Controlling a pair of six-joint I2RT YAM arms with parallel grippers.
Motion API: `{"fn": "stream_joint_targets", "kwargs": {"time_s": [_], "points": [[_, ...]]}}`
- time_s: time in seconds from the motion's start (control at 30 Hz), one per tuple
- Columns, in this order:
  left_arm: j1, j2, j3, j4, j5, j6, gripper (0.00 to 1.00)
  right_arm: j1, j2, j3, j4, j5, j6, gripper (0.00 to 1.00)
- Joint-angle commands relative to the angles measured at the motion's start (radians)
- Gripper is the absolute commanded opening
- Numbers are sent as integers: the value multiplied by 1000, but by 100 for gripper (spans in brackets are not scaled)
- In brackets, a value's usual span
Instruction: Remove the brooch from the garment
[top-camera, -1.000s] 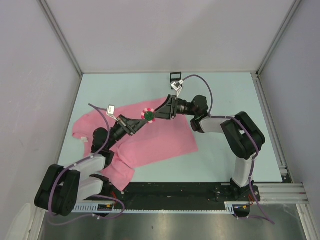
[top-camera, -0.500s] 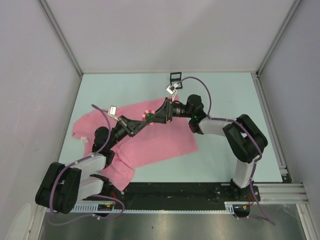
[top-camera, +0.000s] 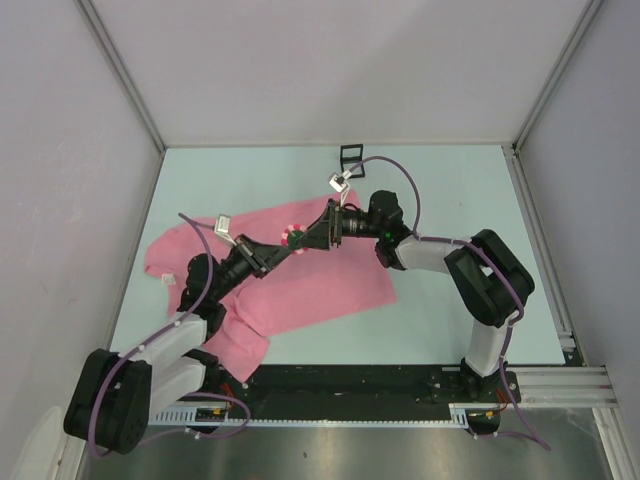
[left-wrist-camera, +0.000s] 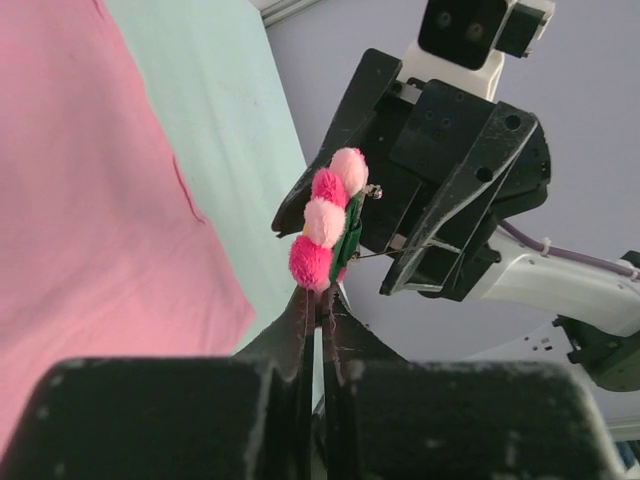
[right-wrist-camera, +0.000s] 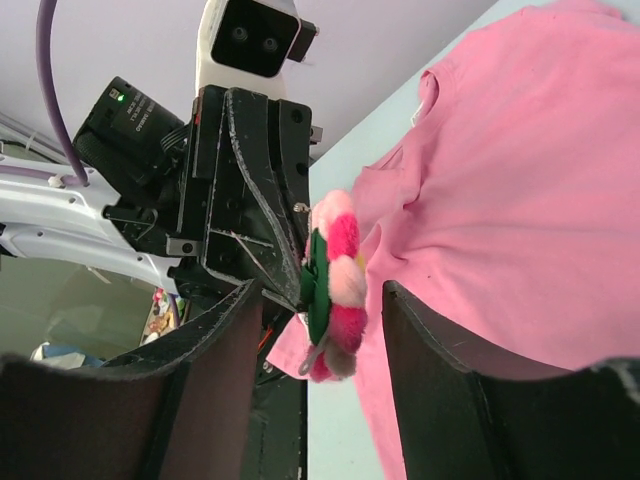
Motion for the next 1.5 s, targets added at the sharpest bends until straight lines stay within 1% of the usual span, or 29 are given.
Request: {"fn": "stream_joint_targets", "kwargs": {"time_s": [0.0, 0.23, 0.43, 0.67, 0.8, 0.93, 1.0, 1.1, 1.13, 1.17, 1.47], "points": [[4, -33, 45, -63, -22, 76, 1, 10, -41, 38, 41, 1, -10, 56], [1, -47, 55, -99, -25, 99, 0, 11, -31, 38, 77, -10, 16, 55], [-1, -45, 57, -93, -25, 93, 0, 14, -29, 41, 78, -13, 16, 52], [-2, -52, 55, -83, -22, 78, 0, 20, -34, 44, 42, 1, -11, 57], [-4, -55, 49, -72, -16, 68, 0, 22, -38, 47, 15, 11, -31, 58], [-5, -56, 49, -69, -13, 65, 0, 22, -37, 49, 8, 13, -33, 55], [-7, -55, 48, -63, -11, 62, 0, 22, -37, 50, 8, 14, -28, 50], [-10, -50, 49, -60, -5, 62, 1, 20, -35, 50, 15, 14, -22, 47], [-10, -49, 49, -58, -5, 62, 0, 20, -32, 50, 18, 13, -19, 42], [-10, -45, 49, -56, 0, 65, 1, 20, -32, 50, 22, 13, -12, 41], [-13, -42, 58, -55, 14, 84, 0, 20, -26, 53, 24, 8, -4, 38]]}}
